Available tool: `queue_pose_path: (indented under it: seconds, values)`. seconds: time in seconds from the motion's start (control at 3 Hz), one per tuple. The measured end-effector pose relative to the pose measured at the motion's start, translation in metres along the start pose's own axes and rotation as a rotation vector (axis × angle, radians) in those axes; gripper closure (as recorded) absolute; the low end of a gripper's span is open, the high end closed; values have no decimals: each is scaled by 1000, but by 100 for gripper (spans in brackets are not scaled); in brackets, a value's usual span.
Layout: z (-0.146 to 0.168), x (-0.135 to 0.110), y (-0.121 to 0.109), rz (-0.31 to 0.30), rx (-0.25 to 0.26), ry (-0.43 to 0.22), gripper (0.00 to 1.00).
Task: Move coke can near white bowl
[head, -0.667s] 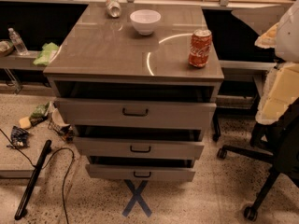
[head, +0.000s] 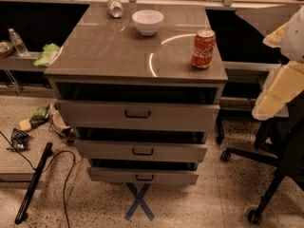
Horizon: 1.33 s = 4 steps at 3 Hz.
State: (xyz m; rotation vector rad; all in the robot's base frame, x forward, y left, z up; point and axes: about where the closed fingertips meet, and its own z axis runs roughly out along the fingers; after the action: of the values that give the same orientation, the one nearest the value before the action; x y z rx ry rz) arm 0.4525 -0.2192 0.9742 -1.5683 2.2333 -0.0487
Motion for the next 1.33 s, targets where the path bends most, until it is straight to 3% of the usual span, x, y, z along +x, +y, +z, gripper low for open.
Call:
queue_pose_path:
  seconds: [0.33,0.67,1.0,1.33]
  values:
    - [25,3,-30,152,24,-135,0]
    - [76,-2,-76,308,75,-325,0]
    - [99,-7,-115,367,157,-453,0]
    - [94,-11,-133,379,225,-482,0]
